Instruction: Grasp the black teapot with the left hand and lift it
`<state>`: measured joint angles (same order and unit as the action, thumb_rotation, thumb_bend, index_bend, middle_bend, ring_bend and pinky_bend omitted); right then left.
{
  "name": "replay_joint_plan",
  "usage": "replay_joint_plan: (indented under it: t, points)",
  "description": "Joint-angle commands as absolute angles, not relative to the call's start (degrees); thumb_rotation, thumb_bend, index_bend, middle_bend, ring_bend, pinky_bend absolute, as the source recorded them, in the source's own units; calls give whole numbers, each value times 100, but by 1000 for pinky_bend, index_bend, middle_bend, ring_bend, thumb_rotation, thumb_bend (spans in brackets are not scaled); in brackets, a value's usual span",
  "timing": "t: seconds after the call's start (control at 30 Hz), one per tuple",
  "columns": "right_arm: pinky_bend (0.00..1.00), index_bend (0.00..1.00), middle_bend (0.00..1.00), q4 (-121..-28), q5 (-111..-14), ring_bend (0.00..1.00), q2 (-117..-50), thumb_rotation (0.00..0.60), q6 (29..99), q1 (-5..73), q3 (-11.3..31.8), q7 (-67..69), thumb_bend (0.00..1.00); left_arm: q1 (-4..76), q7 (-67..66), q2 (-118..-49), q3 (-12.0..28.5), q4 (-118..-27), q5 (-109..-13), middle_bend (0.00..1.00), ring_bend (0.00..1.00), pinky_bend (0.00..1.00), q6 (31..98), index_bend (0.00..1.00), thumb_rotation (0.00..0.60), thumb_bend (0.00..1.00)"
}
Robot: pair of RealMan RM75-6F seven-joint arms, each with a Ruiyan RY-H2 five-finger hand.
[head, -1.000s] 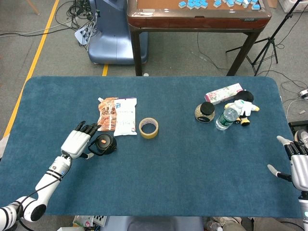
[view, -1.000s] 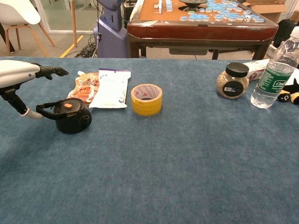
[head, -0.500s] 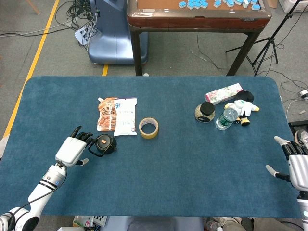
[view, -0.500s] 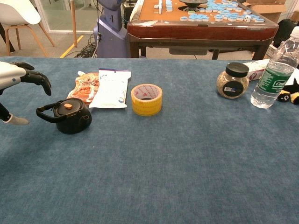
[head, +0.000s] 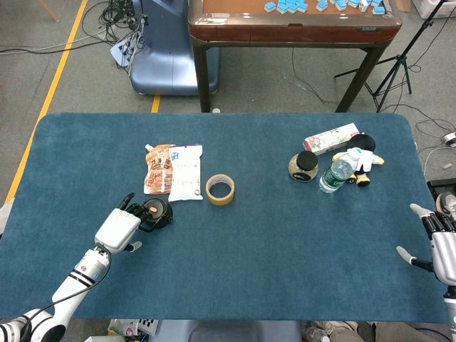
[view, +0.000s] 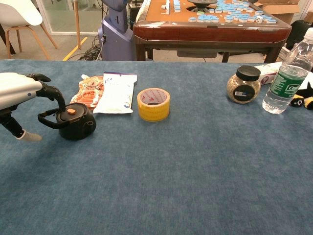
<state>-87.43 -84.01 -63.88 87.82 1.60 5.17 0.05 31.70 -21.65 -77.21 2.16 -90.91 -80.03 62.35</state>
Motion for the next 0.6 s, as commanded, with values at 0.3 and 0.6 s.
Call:
replay_joint_plan:
  t: [0.3, 0.6]
  points:
    - [306, 179, 265, -8705, -8387, 218, -6381, 600, 8789, 132, 511, 59, 123, 3195, -2468, -7818, 253, -9081, -7812, 346, 293, 23, 6182, 374, 600, 135]
    - [306, 178, 265, -8708, -8392, 218, -6383, 600, 8789, 127, 509, 50, 123, 3165, -2548, -7856, 223, -9040, -7751, 387, 321, 23, 6189, 435, 600, 135]
